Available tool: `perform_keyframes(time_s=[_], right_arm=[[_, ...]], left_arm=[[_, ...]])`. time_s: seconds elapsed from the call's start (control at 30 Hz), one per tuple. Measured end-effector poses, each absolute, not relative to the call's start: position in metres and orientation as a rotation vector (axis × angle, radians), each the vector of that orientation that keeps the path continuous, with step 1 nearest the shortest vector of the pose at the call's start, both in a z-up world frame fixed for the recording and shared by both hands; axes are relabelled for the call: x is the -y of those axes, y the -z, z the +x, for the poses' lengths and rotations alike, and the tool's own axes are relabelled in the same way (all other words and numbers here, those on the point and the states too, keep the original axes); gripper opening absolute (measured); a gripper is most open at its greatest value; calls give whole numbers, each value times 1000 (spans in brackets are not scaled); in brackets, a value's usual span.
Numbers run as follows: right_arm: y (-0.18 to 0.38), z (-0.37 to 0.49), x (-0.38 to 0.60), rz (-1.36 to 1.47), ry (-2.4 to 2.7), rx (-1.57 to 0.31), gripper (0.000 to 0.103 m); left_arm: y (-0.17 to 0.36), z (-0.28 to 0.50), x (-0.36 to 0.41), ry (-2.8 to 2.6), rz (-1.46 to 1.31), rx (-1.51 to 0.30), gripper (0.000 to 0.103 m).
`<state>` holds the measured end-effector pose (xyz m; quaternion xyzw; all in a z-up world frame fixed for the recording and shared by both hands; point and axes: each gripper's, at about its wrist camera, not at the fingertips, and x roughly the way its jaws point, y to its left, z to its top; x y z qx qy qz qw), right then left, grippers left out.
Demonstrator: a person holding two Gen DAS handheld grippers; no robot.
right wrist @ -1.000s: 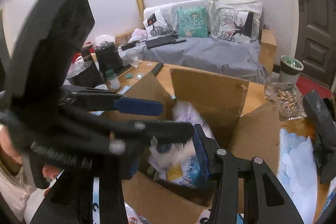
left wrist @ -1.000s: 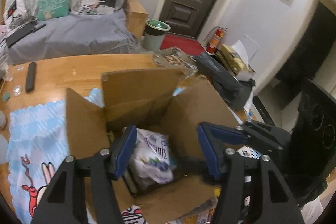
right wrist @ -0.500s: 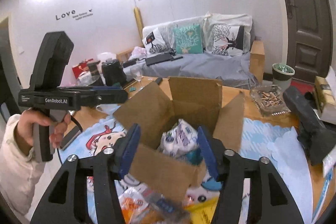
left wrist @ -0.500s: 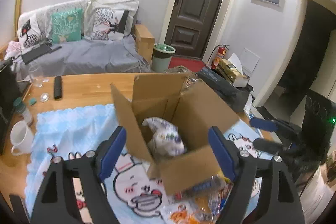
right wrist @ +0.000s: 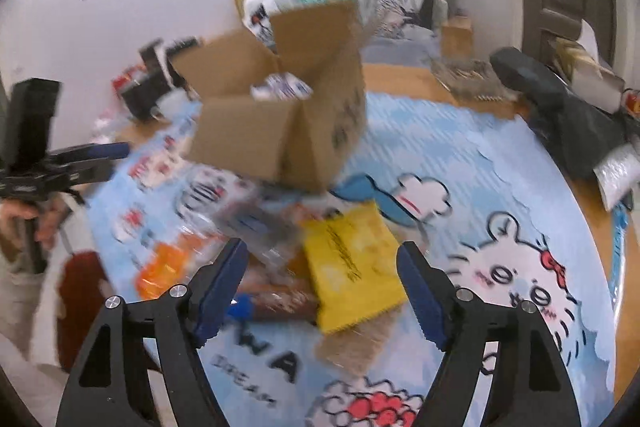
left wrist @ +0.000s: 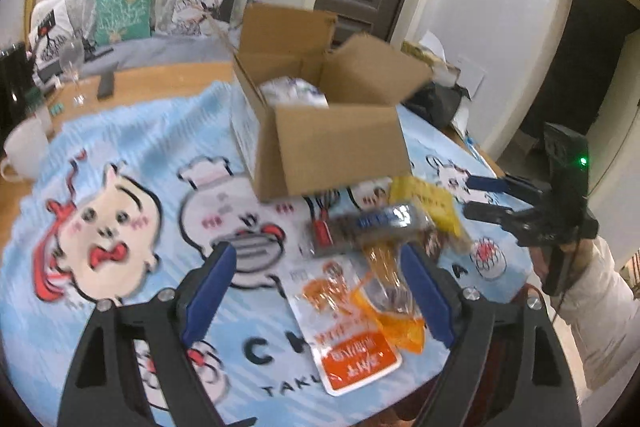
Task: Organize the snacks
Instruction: 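Grasp the yellow cheese biscuit pack with the right tool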
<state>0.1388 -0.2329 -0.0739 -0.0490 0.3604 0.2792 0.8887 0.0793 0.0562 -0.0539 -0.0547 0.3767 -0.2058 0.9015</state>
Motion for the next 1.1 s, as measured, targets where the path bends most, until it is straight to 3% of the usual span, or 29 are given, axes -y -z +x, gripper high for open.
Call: perform_keyframes(time_s=[0.1,0.53,0.6,0.67,0.87,0.9,1.0,1.1], right_arm=[[86,147,229,-151,-599,-768,81],[117,188,211,-327,-688,-852,82],[119,187,210,-358,-663,-837,80],[116,185,212,-335,-637,-839,69],[104,160,234,-225,-532,-779,67],[103,156,237,-205,-534,-778,67],[101,145,243,-162,-551,-777,67],[101,140,244,-157,-552,-776,68]], left_arm=[[64,80,-47,448,-117,-809,82],[70,95,-16,505,-72,-855,82],[71,99,-12,505,-61,-858,82],[72,103,-8,511,-55,-850,82],[77,120,12,526,38,-846,82],[78,124,15,533,53,-848,81],[83,140,26,586,78,-864,57],[87,154,36,630,114,-872,56]])
